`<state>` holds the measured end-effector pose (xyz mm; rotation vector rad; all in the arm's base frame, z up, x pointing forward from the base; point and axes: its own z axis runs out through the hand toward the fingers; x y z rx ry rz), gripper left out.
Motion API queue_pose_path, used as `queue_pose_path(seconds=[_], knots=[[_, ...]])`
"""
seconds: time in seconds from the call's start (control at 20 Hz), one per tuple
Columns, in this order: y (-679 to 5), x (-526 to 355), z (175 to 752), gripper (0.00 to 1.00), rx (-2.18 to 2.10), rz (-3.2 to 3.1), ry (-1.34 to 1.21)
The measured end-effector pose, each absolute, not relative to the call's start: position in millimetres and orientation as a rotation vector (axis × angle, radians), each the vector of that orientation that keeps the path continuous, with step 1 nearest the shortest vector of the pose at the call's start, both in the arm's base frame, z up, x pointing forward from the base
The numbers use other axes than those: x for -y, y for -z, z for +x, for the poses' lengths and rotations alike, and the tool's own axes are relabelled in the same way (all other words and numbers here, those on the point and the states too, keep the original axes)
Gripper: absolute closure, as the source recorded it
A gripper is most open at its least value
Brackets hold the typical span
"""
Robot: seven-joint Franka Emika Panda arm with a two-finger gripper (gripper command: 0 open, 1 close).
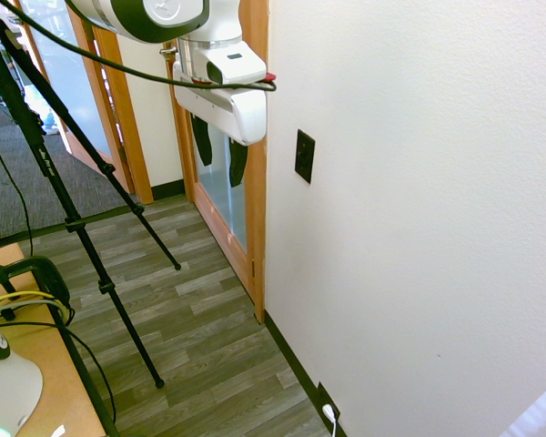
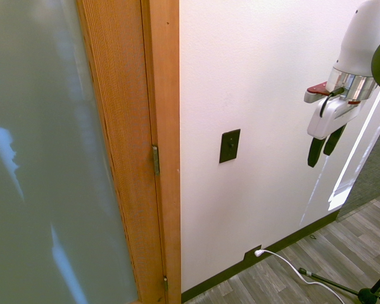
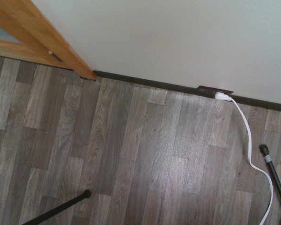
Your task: Turn off the light
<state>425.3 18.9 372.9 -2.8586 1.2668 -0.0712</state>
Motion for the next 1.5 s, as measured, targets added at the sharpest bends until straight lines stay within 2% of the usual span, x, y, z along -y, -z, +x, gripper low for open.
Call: queue_pose_path(seconds=[0.15,0.8,1.0,1.5], knots=[[-374.2,-19.5,427.1,0.0,-1.266,-2.858,0.087],[-379.4,-56.5,502.5,0.0,-1.392,-2.628,0.513],[-375.3,-57.0,538.3,0.0,-1.427,-2.598,0.539],[-357.2,-67.7,563.5,0.0,-1.456,-2.591,0.639]])
